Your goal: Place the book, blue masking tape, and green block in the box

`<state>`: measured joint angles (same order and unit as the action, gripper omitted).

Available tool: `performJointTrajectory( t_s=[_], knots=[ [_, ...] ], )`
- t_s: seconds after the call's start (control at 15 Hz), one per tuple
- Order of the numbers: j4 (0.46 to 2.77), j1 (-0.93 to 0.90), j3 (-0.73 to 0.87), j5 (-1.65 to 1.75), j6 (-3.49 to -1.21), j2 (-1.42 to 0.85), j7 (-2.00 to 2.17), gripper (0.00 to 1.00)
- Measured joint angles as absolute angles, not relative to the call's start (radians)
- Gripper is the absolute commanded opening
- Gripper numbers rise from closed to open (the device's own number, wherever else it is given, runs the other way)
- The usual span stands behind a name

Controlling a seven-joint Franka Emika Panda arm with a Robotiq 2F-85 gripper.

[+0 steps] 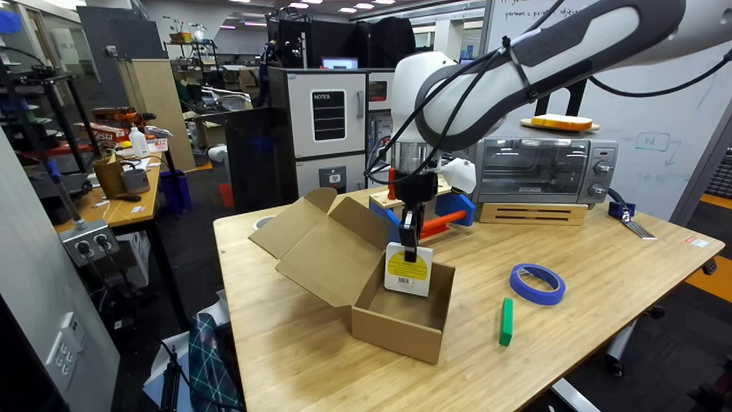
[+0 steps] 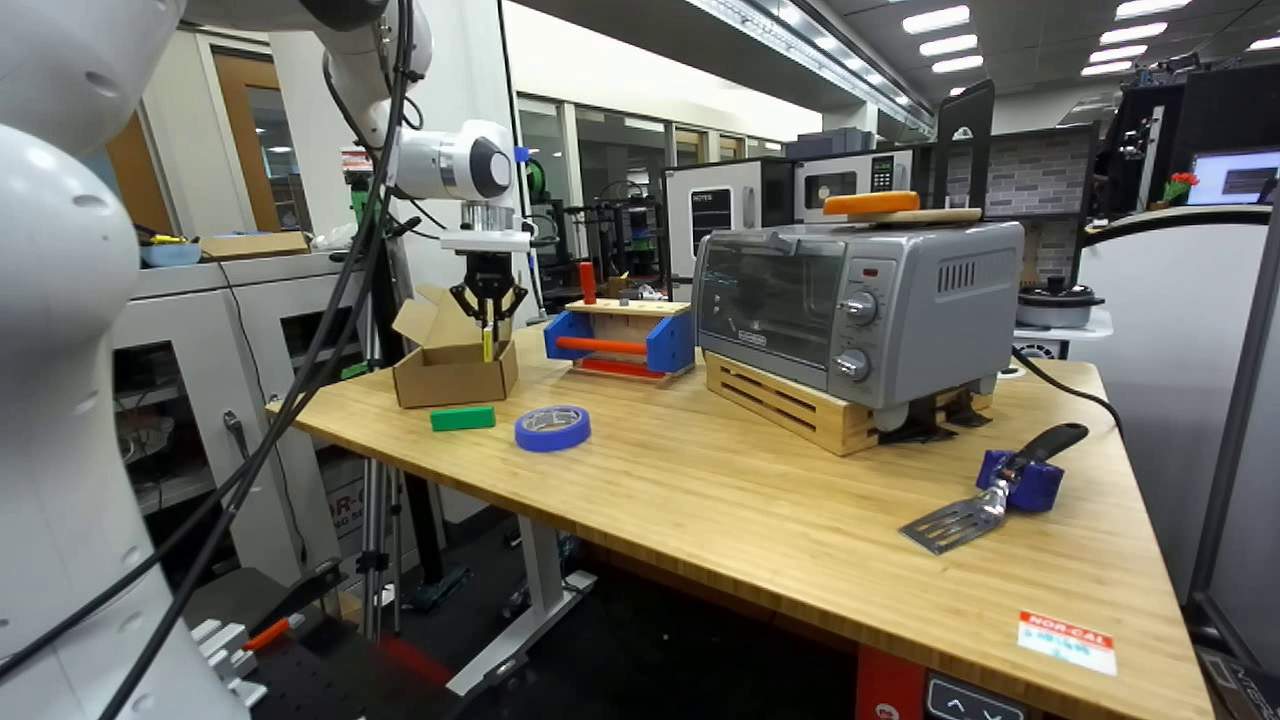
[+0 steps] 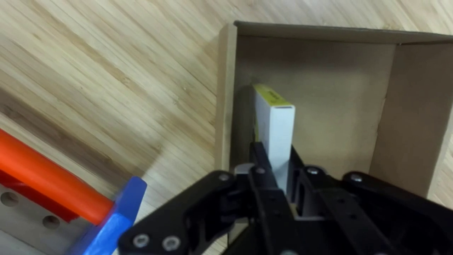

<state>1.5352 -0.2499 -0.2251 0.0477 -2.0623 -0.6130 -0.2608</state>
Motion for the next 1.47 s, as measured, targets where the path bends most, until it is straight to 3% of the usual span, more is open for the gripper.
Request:
performJointTrajectory(
  t_s=[0.07,0.13,0.2,0.73,0.87,1.47],
  knots=[
    [1.535,-0.25,-0.223,0.048,-2.061,-0.613,-0.261,0.06],
    [1.535,-0.249,-0.222,0.048,-2.06,-0.613,-0.261,0.19],
    [1.535,-0.249,-0.221,0.048,-2.06,-0.613,-0.261,0.39],
    [1.535,-0.244,-0.22,0.048,-2.05,-0.613,-0.269,0.95],
    [1.535,-0.244,-0.22,0.048,-2.045,-0.613,-0.274,1.0],
    [1.533,-0.244,-0.22,0.048,-2.039,-0.612,-0.299,1.0]
  ],
)
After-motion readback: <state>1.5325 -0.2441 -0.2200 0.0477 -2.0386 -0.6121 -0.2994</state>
